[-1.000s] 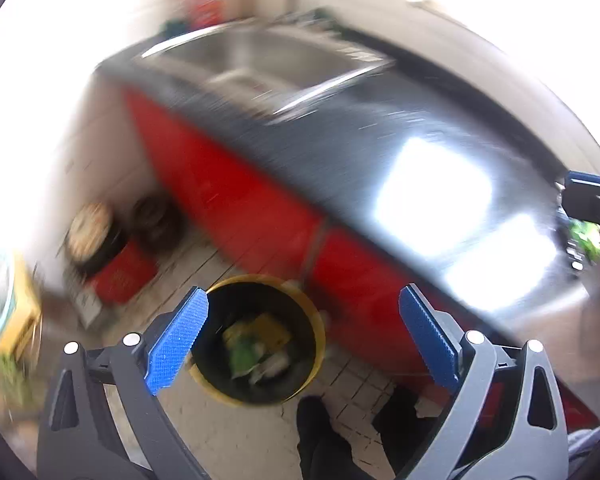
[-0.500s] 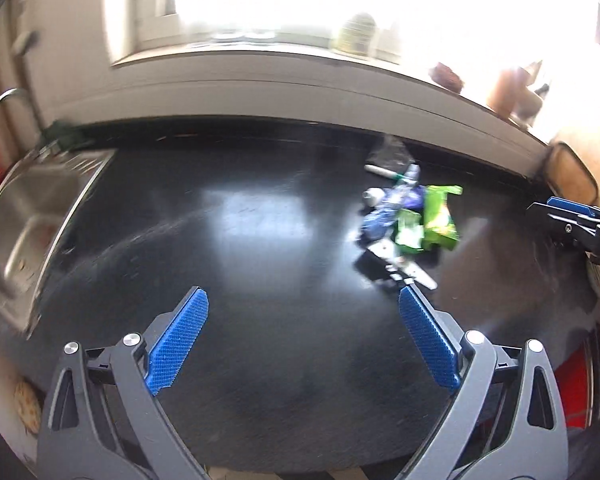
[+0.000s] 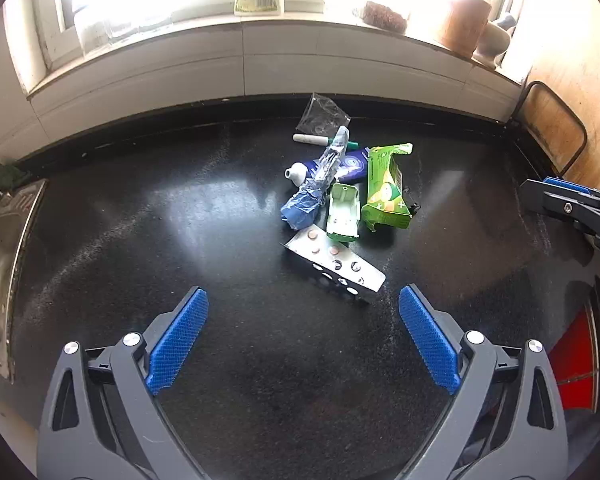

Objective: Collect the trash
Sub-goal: 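Grasp the silver blister pack with the left tool while the right tool grasps the green snack wrapper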

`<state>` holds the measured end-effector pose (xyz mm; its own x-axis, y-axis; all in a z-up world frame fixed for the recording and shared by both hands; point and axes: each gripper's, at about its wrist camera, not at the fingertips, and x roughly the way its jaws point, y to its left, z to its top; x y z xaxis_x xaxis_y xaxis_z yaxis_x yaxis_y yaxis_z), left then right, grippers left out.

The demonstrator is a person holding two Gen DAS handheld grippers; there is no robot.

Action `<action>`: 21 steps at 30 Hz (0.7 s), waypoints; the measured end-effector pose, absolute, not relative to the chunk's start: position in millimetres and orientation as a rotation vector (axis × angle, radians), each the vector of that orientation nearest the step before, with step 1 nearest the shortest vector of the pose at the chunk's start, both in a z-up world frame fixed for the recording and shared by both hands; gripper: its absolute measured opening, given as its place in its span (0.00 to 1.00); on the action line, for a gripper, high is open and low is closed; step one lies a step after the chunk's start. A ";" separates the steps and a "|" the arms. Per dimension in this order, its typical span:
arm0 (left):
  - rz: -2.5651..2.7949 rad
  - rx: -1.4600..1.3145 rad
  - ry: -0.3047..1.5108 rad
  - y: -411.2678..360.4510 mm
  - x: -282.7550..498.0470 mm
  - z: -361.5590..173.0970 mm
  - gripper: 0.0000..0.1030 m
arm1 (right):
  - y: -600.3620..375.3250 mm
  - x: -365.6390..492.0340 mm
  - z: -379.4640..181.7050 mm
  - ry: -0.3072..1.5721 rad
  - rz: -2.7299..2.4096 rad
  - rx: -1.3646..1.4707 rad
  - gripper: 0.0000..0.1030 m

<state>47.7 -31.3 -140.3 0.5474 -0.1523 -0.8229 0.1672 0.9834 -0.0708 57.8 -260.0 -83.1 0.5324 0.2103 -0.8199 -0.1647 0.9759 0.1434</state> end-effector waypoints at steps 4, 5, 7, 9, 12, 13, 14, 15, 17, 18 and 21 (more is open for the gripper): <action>-0.177 -0.019 1.017 -39.9 61.9 -157.3 0.91 | -258.0 80.3 -95.8 1.016 0.253 0.066 0.82; -0.170 -0.029 1.027 -42.0 65.7 -162.2 0.91 | -258.2 85.8 -99.7 1.028 0.258 0.072 0.82; -0.157 -0.051 1.049 -46.0 73.9 -172.5 0.91 | -256.9 102.2 -110.4 1.050 0.274 0.085 0.82; -0.137 -0.069 1.068 -50.5 82.8 -184.5 0.91 | -255.3 116.5 -120.9 1.072 0.287 0.090 0.82; -0.104 -0.092 1.093 -56.1 95.3 -201.9 0.91 | -248.8 140.7 -141.6 1.111 0.298 0.084 0.82; -0.091 -0.102 1.106 -58.2 100.1 -209.6 0.91 | -246.0 148.1 -148.7 1.124 0.303 0.080 0.82; -0.082 -0.109 1.114 -59.5 103.0 -214.4 0.91 | -242.2 156.8 -157.8 1.142 0.309 0.073 0.82; -0.071 -0.116 1.122 -61.1 106.3 -220.2 0.91 | -239.4 163.2 -164.9 1.155 0.313 0.066 0.82; -0.046 -0.138 1.146 -64.1 114.1 -233.3 0.91 | -233.1 176.5 -179.6 1.182 0.323 0.050 0.81; -0.035 -0.151 1.156 -65.1 117.6 -239.0 0.91 | -230.5 182.6 -185.7 1.192 0.328 0.043 0.80; -0.005 -0.182 1.167 -66.4 123.7 -248.2 0.90 | -223.8 199.2 -202.9 1.214 0.330 0.024 0.76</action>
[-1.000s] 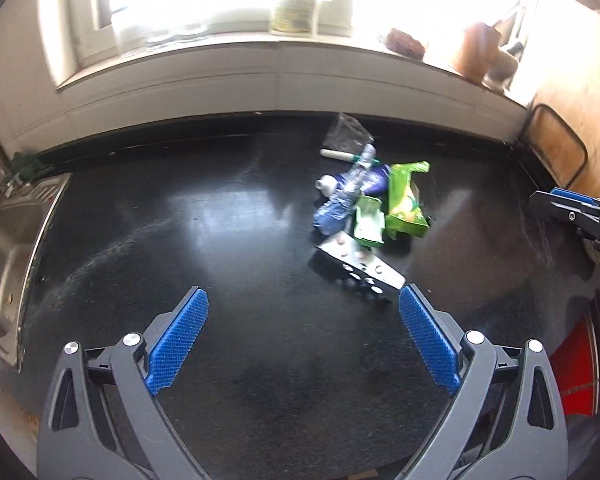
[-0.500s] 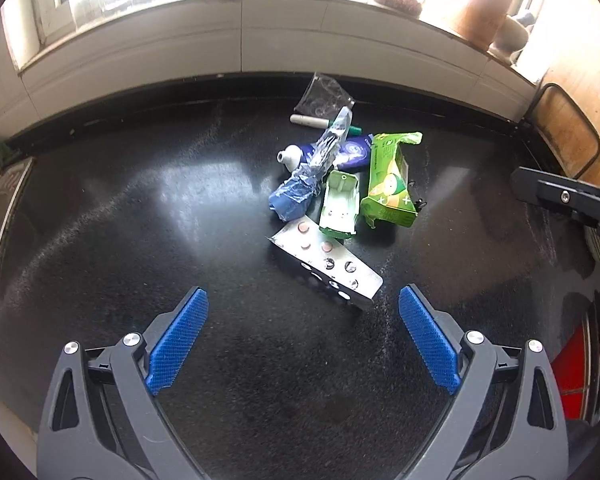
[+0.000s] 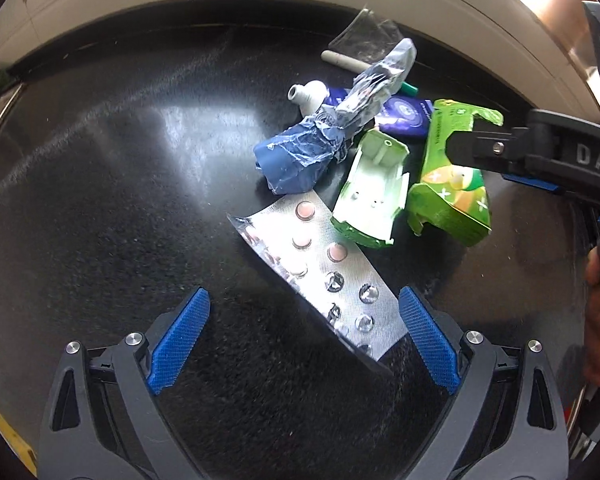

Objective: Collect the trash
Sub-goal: 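Grasp the silver blister pack with the left tool while the right tool grasps the green snack wrapper, then carry blister pack and wrapper to the black bin and open both tools over it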

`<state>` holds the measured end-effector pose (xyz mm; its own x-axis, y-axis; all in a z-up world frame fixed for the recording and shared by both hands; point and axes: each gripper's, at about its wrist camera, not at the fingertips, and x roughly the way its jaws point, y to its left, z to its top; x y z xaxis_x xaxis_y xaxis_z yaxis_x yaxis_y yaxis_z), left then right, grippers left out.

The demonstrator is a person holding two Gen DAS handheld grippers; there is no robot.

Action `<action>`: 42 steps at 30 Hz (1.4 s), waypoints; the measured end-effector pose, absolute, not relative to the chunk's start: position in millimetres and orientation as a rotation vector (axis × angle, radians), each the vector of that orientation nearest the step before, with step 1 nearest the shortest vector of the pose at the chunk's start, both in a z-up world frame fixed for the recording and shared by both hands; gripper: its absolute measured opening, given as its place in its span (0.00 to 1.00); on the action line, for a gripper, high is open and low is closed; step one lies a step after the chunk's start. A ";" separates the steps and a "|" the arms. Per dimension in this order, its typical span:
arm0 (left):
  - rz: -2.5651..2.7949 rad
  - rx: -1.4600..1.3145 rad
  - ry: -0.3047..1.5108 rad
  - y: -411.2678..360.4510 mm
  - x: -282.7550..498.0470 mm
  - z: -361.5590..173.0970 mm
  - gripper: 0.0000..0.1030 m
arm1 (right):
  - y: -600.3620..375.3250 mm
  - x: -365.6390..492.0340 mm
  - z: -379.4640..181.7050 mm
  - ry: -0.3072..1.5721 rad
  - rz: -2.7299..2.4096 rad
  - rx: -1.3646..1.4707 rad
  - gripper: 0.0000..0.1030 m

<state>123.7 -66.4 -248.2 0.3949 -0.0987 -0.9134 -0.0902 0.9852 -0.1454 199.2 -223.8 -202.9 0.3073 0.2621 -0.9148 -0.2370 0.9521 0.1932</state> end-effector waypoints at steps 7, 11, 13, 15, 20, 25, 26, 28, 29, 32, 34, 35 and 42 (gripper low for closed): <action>0.033 -0.158 1.114 -76.1 127.7 -244.6 0.66 | -216.8 213.5 -214.6 1.221 0.340 -0.038 0.45; 0.010 -0.193 1.122 -71.5 125.5 -241.6 0.21 | -211.7 207.6 -200.7 1.177 0.348 -0.097 0.24; 0.015 -0.210 1.135 -67.2 124.4 -240.3 0.09 | -211.7 204.1 -194.4 1.158 0.350 -0.101 0.23; 0.012 -0.195 1.128 -65.4 122.6 -235.0 0.05 | -212.5 199.4 -186.1 1.135 0.349 -0.103 0.23; -0.009 -0.169 1.098 -60.2 112.4 -212.1 0.05 | -218.7 179.8 -159.5 1.075 0.332 -0.090 0.23; -0.014 -0.160 1.055 -47.3 93.9 -188.2 0.05 | -225.8 159.6 -135.9 1.040 0.320 -0.068 0.23; -0.014 -0.156 1.047 -44.1 90.5 -183.3 0.05 | -226.8 157.0 -132.4 1.035 0.318 -0.067 0.23; -0.015 -0.152 1.031 -39.1 82.7 -174.6 0.05 | -232.8 144.1 -125.6 1.028 0.309 -0.063 0.23; -0.015 -0.151 1.026 -37.2 79.2 -171.6 0.05 | -232.0 141.3 -127.0 1.029 0.307 -0.063 0.23; -0.014 -0.143 1.013 -31.3 69.2 -165.9 0.05 | -229.5 125.3 -128.5 1.034 0.301 -0.061 0.23; -0.015 -0.138 1.006 -26.1 58.2 -162.2 0.05 | -226.2 115.2 -129.3 1.037 0.301 -0.062 0.23; -0.015 -0.137 1.005 -23.5 56.0 -163.2 0.05 | -223.3 108.5 -130.0 1.039 0.305 -0.064 0.23; -0.013 -0.137 1.001 -9.8 30.2 -162.1 0.05 | -207.7 76.1 -127.3 1.030 0.314 -0.072 0.23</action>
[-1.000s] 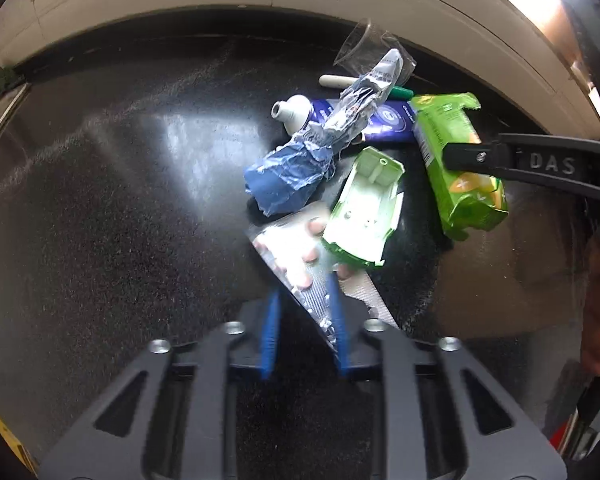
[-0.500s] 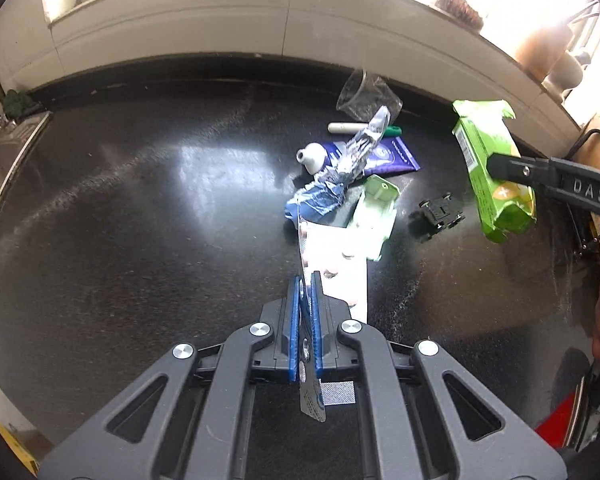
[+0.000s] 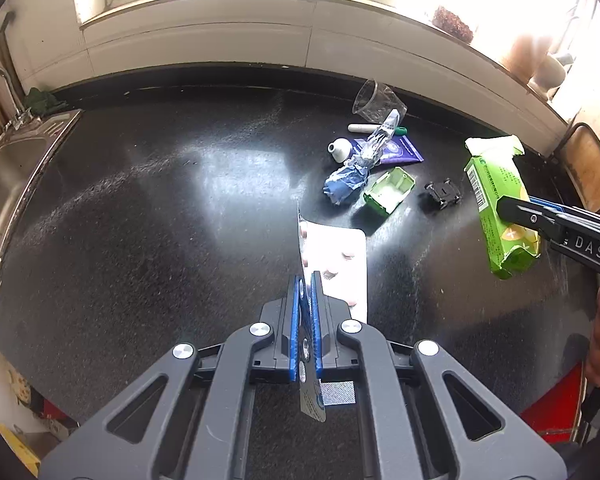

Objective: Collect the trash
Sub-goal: 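Carry blister pack and wrapper to the black bin and open both tools over it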

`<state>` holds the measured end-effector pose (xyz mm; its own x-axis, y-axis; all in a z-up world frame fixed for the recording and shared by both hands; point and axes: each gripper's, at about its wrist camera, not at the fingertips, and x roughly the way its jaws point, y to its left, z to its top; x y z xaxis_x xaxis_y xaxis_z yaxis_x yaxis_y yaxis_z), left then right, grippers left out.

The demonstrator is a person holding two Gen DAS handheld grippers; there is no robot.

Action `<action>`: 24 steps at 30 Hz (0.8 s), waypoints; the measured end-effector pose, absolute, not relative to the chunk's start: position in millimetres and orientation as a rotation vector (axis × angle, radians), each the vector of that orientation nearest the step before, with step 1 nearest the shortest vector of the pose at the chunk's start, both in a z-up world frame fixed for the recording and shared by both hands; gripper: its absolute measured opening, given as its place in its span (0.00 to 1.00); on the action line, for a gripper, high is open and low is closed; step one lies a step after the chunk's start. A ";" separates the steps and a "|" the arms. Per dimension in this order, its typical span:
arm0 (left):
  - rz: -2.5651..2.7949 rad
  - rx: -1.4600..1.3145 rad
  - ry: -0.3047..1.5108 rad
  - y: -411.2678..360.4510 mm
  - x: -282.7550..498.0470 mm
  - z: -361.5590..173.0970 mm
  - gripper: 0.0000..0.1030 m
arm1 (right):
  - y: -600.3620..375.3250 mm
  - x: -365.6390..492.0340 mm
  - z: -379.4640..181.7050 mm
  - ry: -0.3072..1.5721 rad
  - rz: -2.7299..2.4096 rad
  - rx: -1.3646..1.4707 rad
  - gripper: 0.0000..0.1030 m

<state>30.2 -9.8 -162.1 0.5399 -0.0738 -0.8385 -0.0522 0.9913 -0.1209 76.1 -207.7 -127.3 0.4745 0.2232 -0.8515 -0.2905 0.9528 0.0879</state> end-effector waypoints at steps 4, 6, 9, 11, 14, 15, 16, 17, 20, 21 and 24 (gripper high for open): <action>-0.009 -0.140 0.989 -4.1 16.9 -158.3 0.05 | -199.8 65.7 -120.2 1.018 0.350 -0.061 0.23; -0.004 -0.142 0.980 0.1 10.5 -155.5 0.05 | -193.8 59.8 -115.1 1.008 0.362 -0.065 0.23; 0.022 -0.151 0.957 11.4 -0.7 -148.9 0.05 | -177.9 51.9 -106.5 0.988 0.398 -0.081 0.23; 0.053 -0.161 0.938 24.3 -10.9 -143.6 0.05 | -160.3 47.1 -100.8 0.975 0.440 -0.096 0.23; 0.117 -0.184 0.912 49.3 -29.9 -136.0 0.05 | -125.9 37.2 -92.9 0.954 0.536 -0.123 0.23; 0.142 -0.194 0.903 58.8 -37.2 -133.7 0.05 | -112.0 33.0 -90.7 0.956 0.575 -0.129 0.23; 0.177 -0.208 0.894 71.0 -47.1 -131.5 0.05 | -93.7 27.5 -88.9 0.952 0.628 -0.143 0.23; 0.208 -0.222 0.887 82.1 -56.0 -129.9 0.05 | -80.0 22.4 -88.1 0.949 0.666 -0.155 0.23; 0.321 -0.275 0.870 120.7 -91.9 -128.9 0.05 | -21.5 -2.1 -86.7 0.947 0.824 -0.215 0.23; 0.350 -0.290 0.868 130.2 -101.6 -129.5 0.05 | -6.9 -8.9 -86.9 0.947 0.866 -0.232 0.23; 0.467 -0.352 0.869 165.8 -141.7 -136.5 0.05 | 49.0 -43.3 -90.1 0.950 1.020 -0.304 0.23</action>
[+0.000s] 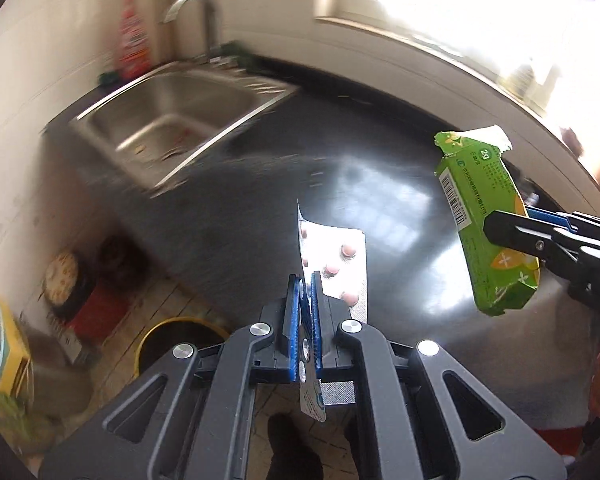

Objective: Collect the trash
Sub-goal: 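Carry blister pack and wrapper to the black bin and open both tools over it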

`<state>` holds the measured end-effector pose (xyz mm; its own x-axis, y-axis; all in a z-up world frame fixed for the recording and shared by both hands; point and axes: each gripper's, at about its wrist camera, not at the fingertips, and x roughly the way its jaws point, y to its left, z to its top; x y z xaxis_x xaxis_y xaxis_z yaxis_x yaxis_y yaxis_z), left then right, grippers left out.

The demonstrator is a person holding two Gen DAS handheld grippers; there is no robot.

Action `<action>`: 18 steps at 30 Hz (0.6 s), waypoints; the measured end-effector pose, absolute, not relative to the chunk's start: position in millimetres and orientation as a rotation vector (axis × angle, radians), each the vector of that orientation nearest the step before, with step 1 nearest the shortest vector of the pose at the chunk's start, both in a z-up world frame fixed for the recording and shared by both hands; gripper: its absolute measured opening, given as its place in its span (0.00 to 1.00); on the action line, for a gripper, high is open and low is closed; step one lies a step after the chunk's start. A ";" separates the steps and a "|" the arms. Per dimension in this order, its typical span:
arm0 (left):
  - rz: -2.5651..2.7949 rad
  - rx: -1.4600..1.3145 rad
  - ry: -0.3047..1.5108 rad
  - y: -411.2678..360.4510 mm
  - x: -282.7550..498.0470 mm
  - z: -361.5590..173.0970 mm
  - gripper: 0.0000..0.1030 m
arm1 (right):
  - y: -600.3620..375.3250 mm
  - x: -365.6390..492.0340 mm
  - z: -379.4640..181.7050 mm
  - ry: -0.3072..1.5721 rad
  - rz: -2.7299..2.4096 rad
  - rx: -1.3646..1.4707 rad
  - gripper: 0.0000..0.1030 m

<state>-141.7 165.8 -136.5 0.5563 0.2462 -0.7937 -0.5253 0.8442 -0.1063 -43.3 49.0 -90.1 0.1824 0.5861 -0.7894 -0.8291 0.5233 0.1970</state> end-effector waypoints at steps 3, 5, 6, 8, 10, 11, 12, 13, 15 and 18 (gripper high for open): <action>0.585 -0.433 0.877 202.4 -190.7 -150.2 0.05 | 100.2 -79.9 -97.8 0.967 1.166 -0.375 0.23; 0.644 -0.477 0.883 220.1 -216.3 -158.9 0.05 | 131.9 -102.0 -106.6 0.995 1.254 -0.414 0.23; 0.671 -0.498 0.886 228.4 -228.8 -163.6 0.05 | 144.8 -111.9 -110.4 1.007 1.288 -0.429 0.23; 0.722 -0.543 0.892 245.5 -255.0 -174.5 0.05 | 168.8 -131.5 -119.7 1.033 1.351 -0.466 0.23; 0.756 -0.583 0.896 260.0 -277.3 -185.8 0.05 | 188.4 -150.1 -128.9 1.063 1.396 -0.496 0.23; 0.771 -0.596 0.901 266.7 -287.7 -191.8 0.05 | 198.3 -157.8 -134.9 1.083 1.413 -0.510 0.23; 0.780 -0.609 0.906 270.9 -294.9 -197.4 0.05 | 206.6 -163.7 -140.7 1.102 1.423 -0.521 0.23; 0.788 -0.622 0.910 275.1 -302.4 -204.4 0.05 | 215.8 -170.0 -148.7 1.127 1.436 -0.534 0.23; 0.794 -0.644 0.915 282.1 -313.7 -218.3 0.05 | 229.1 -180.7 -160.3 1.151 1.439 -0.560 0.23; 0.787 -0.674 0.918 291.1 -318.3 -234.6 0.05 | 247.4 -191.7 -179.9 1.183 1.429 -0.604 0.24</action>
<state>-318.3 291.1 -234.6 0.3788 0.2956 -0.8770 -0.8213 0.5441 -0.1714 -191.7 247.4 -179.9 -0.2396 0.4230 -0.8739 -0.9376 0.1329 0.3214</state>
